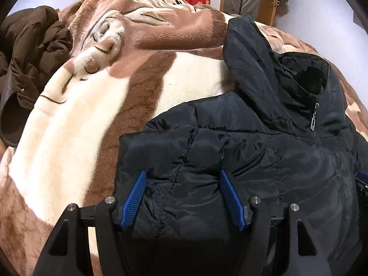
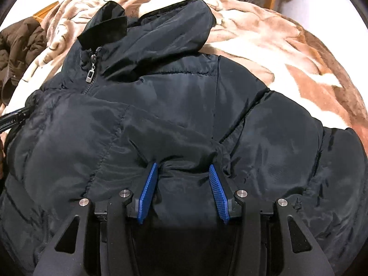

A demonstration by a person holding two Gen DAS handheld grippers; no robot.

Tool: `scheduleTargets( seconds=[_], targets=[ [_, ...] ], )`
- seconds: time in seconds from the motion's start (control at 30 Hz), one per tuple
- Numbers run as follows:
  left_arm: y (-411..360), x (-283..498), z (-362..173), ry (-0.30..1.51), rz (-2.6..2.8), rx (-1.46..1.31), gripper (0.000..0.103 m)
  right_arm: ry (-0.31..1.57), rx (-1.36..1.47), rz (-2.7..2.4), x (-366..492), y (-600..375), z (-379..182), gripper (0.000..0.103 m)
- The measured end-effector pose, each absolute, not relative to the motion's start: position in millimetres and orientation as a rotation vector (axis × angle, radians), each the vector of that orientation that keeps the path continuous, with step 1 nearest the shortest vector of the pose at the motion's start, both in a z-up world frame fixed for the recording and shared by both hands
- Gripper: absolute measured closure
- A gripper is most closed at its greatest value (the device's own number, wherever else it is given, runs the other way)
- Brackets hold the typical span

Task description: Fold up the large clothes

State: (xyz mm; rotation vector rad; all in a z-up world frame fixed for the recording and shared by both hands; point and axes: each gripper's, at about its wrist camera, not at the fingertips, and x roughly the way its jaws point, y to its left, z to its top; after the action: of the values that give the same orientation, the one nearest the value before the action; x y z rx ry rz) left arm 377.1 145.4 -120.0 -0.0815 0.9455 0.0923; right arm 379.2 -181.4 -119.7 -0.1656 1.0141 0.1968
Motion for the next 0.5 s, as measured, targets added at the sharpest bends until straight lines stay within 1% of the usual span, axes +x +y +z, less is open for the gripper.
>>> scheduleTargets(
  seconds=[0.1, 0.17, 0.33, 0.5],
  targets=[
    [139, 365, -98, 0.952, 0.107, -0.073, 0.036, 1.038, -0.117, 0.191, 373, -188, -105, 0.056],
    [131, 348, -81, 0.934, 0.082, -0.071, 0.036, 1.011, -0.107, 0.191, 357, -194, -87, 0.056],
    [98, 289, -41, 0.887, 0.022, -0.085, 0.036, 0.958, -0.081, 0.167, 292, -216, -57, 0.056],
    [54, 228, -10, 0.844, -0.051, -0.071, 0.036, 0.943, -0.07, 0.132, 228, -238, -44, 0.056]
  ],
)
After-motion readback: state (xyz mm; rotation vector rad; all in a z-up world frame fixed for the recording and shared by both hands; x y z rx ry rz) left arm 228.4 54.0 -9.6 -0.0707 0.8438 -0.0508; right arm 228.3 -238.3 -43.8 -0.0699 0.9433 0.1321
